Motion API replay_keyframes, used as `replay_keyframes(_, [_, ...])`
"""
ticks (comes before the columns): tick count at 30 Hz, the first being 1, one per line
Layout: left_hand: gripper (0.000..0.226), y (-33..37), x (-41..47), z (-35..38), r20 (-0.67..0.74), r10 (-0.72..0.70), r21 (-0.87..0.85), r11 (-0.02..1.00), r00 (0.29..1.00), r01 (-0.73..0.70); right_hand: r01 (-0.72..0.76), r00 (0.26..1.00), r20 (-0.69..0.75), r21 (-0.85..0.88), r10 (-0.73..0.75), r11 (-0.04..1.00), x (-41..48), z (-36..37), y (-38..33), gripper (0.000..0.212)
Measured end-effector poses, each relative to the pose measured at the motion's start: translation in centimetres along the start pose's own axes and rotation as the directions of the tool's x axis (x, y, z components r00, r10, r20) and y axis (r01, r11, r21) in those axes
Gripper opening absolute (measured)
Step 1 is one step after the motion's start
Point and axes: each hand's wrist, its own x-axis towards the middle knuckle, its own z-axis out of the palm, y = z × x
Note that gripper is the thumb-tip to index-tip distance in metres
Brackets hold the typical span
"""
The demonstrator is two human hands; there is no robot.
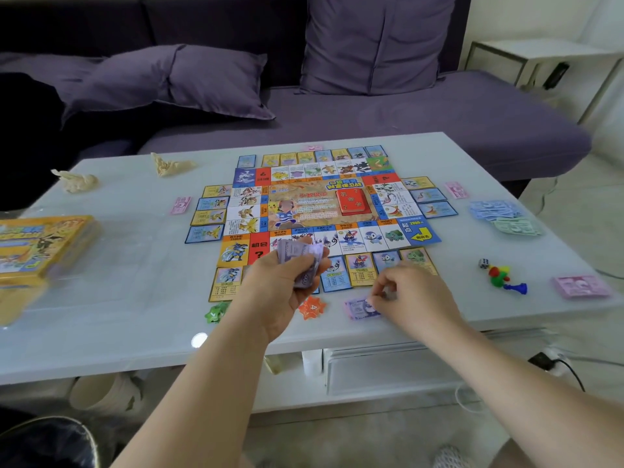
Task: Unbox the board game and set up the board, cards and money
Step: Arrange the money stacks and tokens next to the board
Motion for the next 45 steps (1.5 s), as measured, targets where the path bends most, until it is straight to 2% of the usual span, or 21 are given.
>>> replay_keyframes(2, [0.019, -0.2, -0.1, 0.4, 0.006, 0.002, 0.036, 0.999, 1.000, -0.002, 0.031, 0.998, -0.058, -0.015, -0.032, 0.999, 0.2, 0.1, 0.1, 0.011])
replay_keyframes(4, [0.020, -0.6, -0.1, 0.8, 0.012, 0.009, 0.076, 0.997, 1.000, -0.010, 0.079, 0.985, -0.166, 0.230, -0.040, 0.970, 0.3, -0.1, -0.2, 0.006])
replay_keyframes(5, [0.020, -0.8, -0.1, 1.1, 0.021, 0.014, 0.099, 0.995, 1.000, -0.016, 0.083, 0.983, -0.184, 0.412, -0.006, 0.908, 0.3, -0.4, -0.5, 0.007])
replay_keyframes(7, [0.021, -1.3, 0.0, 1.9, 0.046, 0.037, 0.184, 0.982, 0.998, -0.045, -0.005, 0.997, -0.054, 0.701, 0.061, 0.713, 0.1, -1.2, -1.3, 0.021])
replay_keyframes(8, [0.021, -1.6, 0.1, 2.3, 0.061, 0.054, 0.236, 0.969, 0.997, -0.067, -0.071, 0.997, 0.032, 0.773, 0.073, 0.631, 0.2, -1.4, -1.7, 0.026])
replay_keyframes(11, [0.025, -2.0, 0.6, 3.9, 0.110, 0.115, 0.362, 0.920, 0.987, -0.147, -0.202, 0.978, 0.152, 0.856, 0.142, 0.476, 0.8, -1.4, -1.8, 0.027])
replay_keyframes(13, [0.028, -1.7, 1.4, 4.7, 0.133, 0.160, 0.400, 0.894, 0.978, -0.201, -0.244, 0.963, 0.185, 0.910, 0.197, 0.334, 1.5, -1.8, -1.5, 0.025])
replay_keyframes(15, [0.026, -1.4, 2.3, 5.4, 0.159, 0.184, 0.426, 0.874, 0.970, -0.236, -0.246, 0.959, 0.194, 0.931, 0.208, 0.268, 2.2, -2.6, -1.0, 0.020])
replay_keyframes(18, [0.024, -0.9, 3.9, 6.5, 0.185, 0.183, 0.395, 0.886, 0.966, -0.243, -0.183, 0.958, 0.100, 0.936, 0.269, 0.301, 4.0, -3.8, 0.7, 0.017])
replay_keyframes(21, [0.020, -0.2, 6.3, 7.7, 0.140, 0.159, 0.309, 0.931, 0.977, -0.196, -0.126, 0.922, -0.028, 0.922, 0.387, 0.366, 7.5, -5.6, 4.1, 0.014])
replay_keyframes(23, [0.018, 0.2, 8.0, 8.6, 0.113, 0.118, 0.204, 0.969, 0.987, -0.139, -0.109, 0.910, -0.127, 0.845, 0.394, 0.523, 10.4, -6.9, 6.9, 0.008])
replay_keyframes(25, [0.017, 0.2, 9.5, 9.7, 0.122, 0.069, 0.111, 0.990, 0.990, -0.083, -0.123, 0.910, -0.189, 0.726, 0.368, 0.677, 13.2, -8.0, 9.6, 0.014])
replay_keyframes(27, [0.015, 0.2, 10.7, 10.9, 0.135, 0.016, 0.014, 1.000, 0.991, -0.018, -0.162, 0.911, -0.222, 0.578, 0.346, 0.800, 15.8, -8.9, 12.2, 0.017])
replay_keyframes(29, [0.012, 0.1, 11.9, 11.9, 0.138, -0.038, -0.086, 0.995, 0.990, 0.050, -0.193, 0.914, -0.244, 0.440, 0.324, 0.877, 18.2, -9.5, 14.6, 0.018])
replay_keyframes(33, [0.018, 0.2, 14.2, 12.9, 0.151, -0.131, -0.272, 0.947, 0.980, 0.169, -0.235, 0.934, -0.189, 0.312, 0.303, 0.921, 22.0, -9.4, 17.8, 0.027])
replay_keyframes(35, [0.019, 0.5, 15.0, 13.0, 0.155, -0.149, -0.302, 0.934, 0.977, 0.190, -0.245, 0.940, -0.177, 0.241, 0.290, 0.939, 23.3, -9.0, 18.9, 0.028])
replay_keyframes(38, [0.020, 0.8, 15.7, 13.0, 0.156, -0.168, -0.296, 0.932, 0.973, 0.208, -0.293, 0.936, -0.159, 0.144, 0.315, 0.945, 24.7, -8.1, 20.3, 0.022])
replay_keyframes(42, [0.019, 0.8, 16.9, 12.7, 0.132, -0.164, -0.264, 0.945, 0.978, 0.194, -0.368, 0.910, -0.202, 0.006, 0.362, 0.930, 25.5, -7.6, 20.7, 0.029])
replay_keyframes(45, [0.022, 0.5, 17.6, 12.4, 0.175, -0.142, -0.171, 0.970, 0.974, 0.173, -0.262, 0.925, -0.256, 0.102, 0.280, 0.960, 25.2, -8.5, 18.5, 0.019])
